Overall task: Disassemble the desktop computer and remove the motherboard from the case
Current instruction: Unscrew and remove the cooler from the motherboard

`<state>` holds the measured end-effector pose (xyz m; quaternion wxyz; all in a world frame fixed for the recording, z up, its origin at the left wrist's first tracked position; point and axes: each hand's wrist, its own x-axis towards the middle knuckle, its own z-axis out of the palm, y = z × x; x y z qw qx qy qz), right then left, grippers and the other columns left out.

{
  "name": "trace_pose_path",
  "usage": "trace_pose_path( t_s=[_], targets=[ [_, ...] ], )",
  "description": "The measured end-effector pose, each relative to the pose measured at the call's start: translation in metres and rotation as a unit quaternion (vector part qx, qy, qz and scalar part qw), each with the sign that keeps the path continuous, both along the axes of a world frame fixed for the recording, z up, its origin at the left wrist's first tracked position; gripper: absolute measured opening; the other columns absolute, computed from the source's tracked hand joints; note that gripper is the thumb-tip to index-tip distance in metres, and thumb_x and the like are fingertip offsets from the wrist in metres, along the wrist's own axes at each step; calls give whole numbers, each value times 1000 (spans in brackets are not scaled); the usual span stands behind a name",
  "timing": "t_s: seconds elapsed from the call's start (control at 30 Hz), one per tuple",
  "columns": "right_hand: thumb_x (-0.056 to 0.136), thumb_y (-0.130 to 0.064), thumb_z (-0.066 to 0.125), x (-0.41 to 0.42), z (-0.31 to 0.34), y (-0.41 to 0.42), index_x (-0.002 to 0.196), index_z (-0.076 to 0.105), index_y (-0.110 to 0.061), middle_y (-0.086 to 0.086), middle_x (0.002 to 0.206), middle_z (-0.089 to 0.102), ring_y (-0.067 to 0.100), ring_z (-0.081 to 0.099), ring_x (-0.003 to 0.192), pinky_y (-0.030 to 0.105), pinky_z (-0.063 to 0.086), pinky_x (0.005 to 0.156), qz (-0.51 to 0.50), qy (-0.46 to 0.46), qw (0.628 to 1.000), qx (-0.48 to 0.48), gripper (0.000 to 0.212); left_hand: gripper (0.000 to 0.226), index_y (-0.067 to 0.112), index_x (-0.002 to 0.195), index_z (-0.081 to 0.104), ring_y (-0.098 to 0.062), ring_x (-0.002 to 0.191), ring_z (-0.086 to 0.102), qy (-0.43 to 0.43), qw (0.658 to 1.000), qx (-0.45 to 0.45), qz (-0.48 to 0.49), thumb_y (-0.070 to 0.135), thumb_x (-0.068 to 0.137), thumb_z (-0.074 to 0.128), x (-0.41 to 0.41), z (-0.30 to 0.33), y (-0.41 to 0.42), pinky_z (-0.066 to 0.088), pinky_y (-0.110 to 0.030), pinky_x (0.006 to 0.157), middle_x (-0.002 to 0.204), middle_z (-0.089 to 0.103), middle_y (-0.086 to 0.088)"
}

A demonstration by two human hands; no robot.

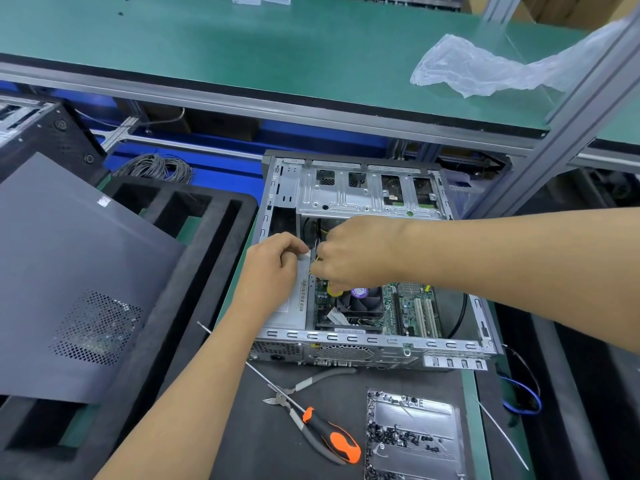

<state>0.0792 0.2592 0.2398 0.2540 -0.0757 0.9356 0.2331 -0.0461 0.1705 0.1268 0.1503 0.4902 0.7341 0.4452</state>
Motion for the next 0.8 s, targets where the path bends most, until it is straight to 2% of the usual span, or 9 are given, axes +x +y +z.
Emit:
trace_pose_path(
  t_s=[0.07,0.13,0.23,0.3,0.4,0.5,0.6,0.73,0.8],
  targets=[
    [101,-40,46,0,2,5,120,50,-12,9,111,56,30,58,100,41,50,82,24,-12,999,-43,34,36,13,83,70,0,72,59,-7,1000,-1,2,-11,82,42,0,0,0,40,-5,60,80,68,7],
    [95,-43,57,2,0,7,122,50,-18,5,115,52,27,56,103,41,49,85,-81,1,989,-121,38,36,12,83,70,2,70,58,-7,1000,2,0,-11,82,42,0,-1,-1,39,-5,59,79,67,6],
    [82,-66,59,2,-3,2,115,54,-13,4,96,50,26,57,83,37,47,63,-330,7,925,-190,63,35,12,85,70,0,74,60,-6,1000,6,-3,-10,82,43,0,-1,0,44,-11,62,79,68,5],
    [83,-77,42,0,-3,0,89,63,-8,7,74,54,23,58,63,32,39,52,-385,7,905,-180,72,31,12,84,70,-2,73,59,-16,1000,3,0,-9,82,48,0,-1,0,46,-15,62,78,67,7],
    [97,-59,37,-4,0,-1,81,60,-8,6,60,50,20,54,56,31,34,49,-349,4,929,-123,58,33,13,84,70,-2,74,60,-14,1000,1,1,-9,83,45,0,-2,0,45,-11,61,80,68,7],
    [101,-40,43,-1,2,-1,108,52,-9,7,79,44,28,52,78,37,44,62,-159,19,986,-52,34,36,11,85,70,1,72,58,-4,1000,4,-1,-11,82,42,1,0,-1,40,-6,60,82,68,5],
    [99,-35,50,3,-1,-1,124,44,-13,10,111,53,30,54,98,44,50,79,-30,-26,998,-51,34,36,11,84,70,4,69,56,-6,1000,-1,2,-11,82,42,1,2,-1,38,-5,58,79,66,6],
    [88,-51,64,2,1,4,128,43,-19,8,103,48,28,57,82,39,47,61,-289,-22,945,-154,55,35,9,85,70,2,72,58,-4,1000,5,0,-11,84,43,1,1,-1,41,-6,60,81,68,4],
    [93,-19,61,1,4,6,144,34,-35,13,105,46,32,60,85,42,51,62,-306,-82,939,-134,60,35,10,85,71,0,78,60,-9,1000,3,2,-11,84,43,1,1,0,44,-8,64,82,69,5]
  ],
)
